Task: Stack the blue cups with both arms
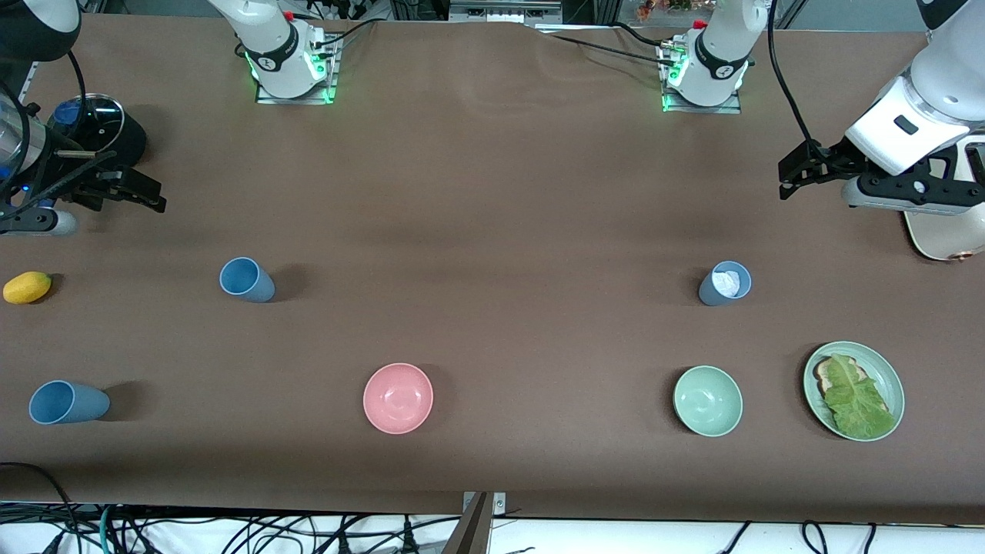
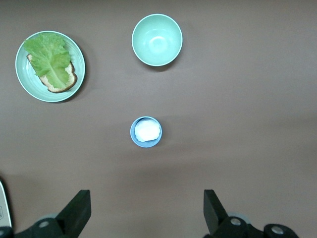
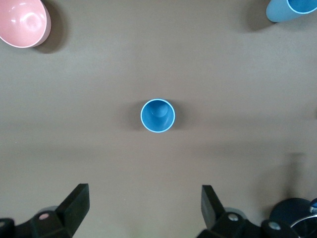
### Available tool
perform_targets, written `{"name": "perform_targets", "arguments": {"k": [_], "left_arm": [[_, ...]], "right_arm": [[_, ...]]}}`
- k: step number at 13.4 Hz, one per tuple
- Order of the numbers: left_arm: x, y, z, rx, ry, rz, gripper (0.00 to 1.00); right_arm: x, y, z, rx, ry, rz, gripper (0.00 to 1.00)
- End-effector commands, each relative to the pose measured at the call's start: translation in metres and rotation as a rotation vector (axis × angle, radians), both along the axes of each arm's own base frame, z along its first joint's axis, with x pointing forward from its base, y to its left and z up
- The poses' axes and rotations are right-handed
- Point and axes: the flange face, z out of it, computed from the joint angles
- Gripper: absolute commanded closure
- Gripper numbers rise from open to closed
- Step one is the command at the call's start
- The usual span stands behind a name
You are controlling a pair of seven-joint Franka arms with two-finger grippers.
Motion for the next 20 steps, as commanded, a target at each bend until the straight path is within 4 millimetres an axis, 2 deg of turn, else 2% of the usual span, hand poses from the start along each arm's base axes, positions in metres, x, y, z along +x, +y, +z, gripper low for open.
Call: {"name": "perform_targets", "arguments": {"k": [1,2,20], "left_arm": [[0.0000,-0.0010,0.0044,0.015,0.025,-0.016,0.00],[-0.0013,-0.0076,0.0041,0.016,0.028,-0.029,0.00],[-0.0012,-0.0058,0.0040,0.018,0.029,-0.026,0.00]], "right_arm": [[-0.0005,-0.0034,0.0019,-0.012,0.004,0.015,0.00],[-0.0005,-0.0034,0.0019,-0.012,0.004,0.015,0.00],[-0.0007,-0.0034,0.0017,-0.011,0.006,0.018,0.00]]}}
